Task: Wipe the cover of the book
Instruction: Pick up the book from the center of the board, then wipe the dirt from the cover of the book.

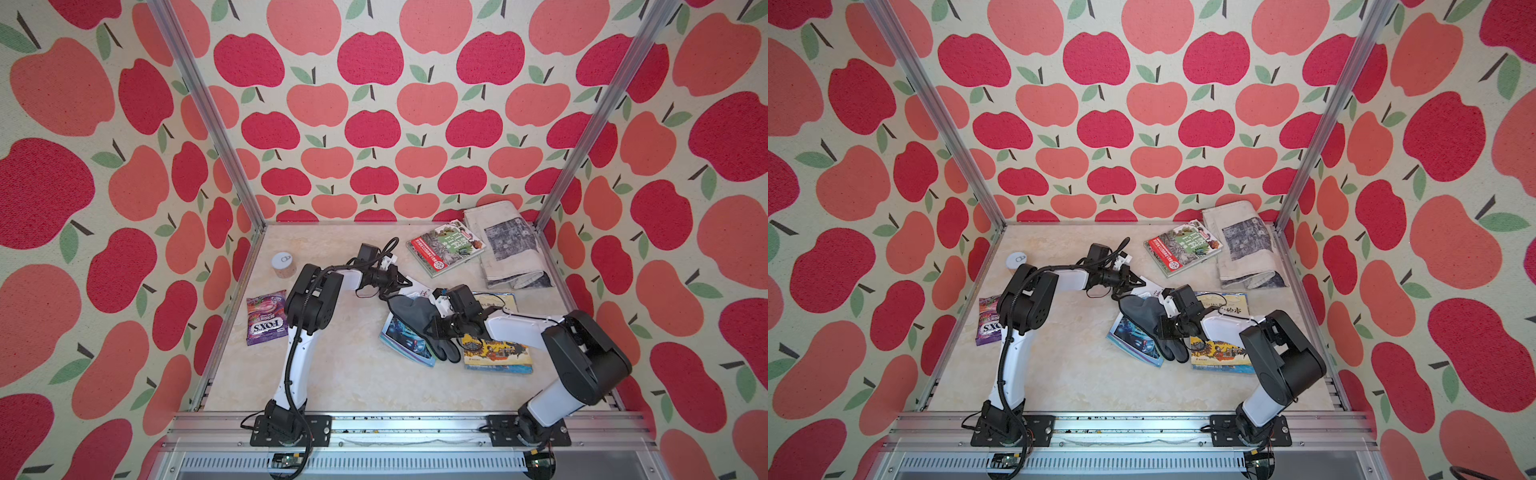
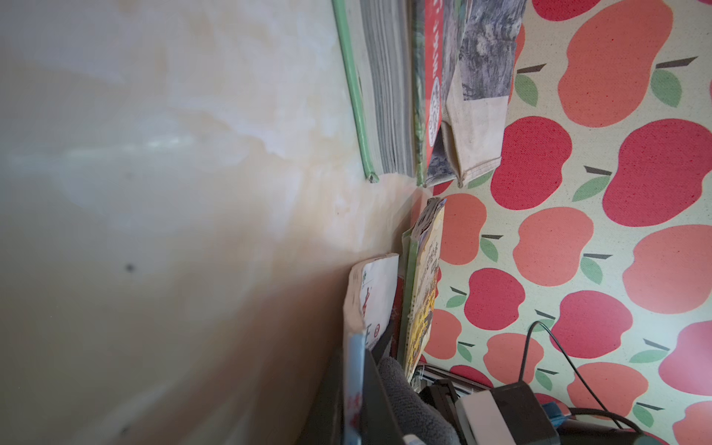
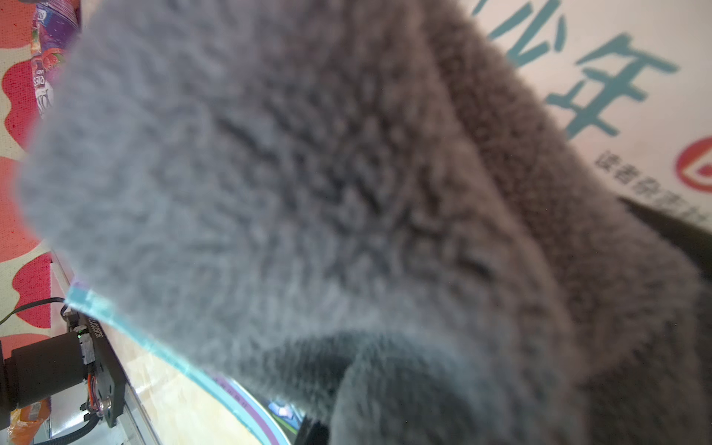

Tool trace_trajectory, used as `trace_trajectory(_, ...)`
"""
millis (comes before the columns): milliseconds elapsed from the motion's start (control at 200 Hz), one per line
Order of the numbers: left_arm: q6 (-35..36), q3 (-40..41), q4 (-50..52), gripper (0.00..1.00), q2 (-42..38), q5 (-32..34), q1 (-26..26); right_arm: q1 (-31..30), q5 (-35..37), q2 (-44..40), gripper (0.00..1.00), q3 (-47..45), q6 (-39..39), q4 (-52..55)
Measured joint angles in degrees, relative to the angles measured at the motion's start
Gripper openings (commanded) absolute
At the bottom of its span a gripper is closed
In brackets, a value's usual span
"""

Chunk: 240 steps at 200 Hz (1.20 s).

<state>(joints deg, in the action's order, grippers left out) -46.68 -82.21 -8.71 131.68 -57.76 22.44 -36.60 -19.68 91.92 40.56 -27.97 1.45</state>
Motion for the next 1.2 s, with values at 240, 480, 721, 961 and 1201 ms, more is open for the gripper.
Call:
trace_trajectory(240, -2.6, 25.8, -15.6, 0.0, -15.2, 12.2, -1.6, -0.3, 7.0, -3.1, 0.02, 8.6, 3.5, 14.7)
trace_trajectory(480, -9.3, 42.8, -40.7, 0.0, -18.4, 24.2, 0.5, -3.8, 22.0, 3.5, 0.0, 30.0, 8.9, 29.1)
trace_trajectory(721, -11.1, 47.8, -48.8, 0.0, -19.5, 31.9, 1.5, -8.9, 37.2, 8.4, 0.0, 37.2, 13.2, 40.9)
trace_trajectory(961, -11.1, 47.8, -48.9, 0.0, -19.5, 32.0, 0.5, -10.2, 49.0, -1.7, 0.02, 37.5, 15.7, 52.3)
trace_trajectory(1201, -11.1, 46.7, -48.3, 0.0, -19.5, 31.3, 0.5, -12.8, 50.3, -9.4, 0.04, 36.8, 18.0, 56.5)
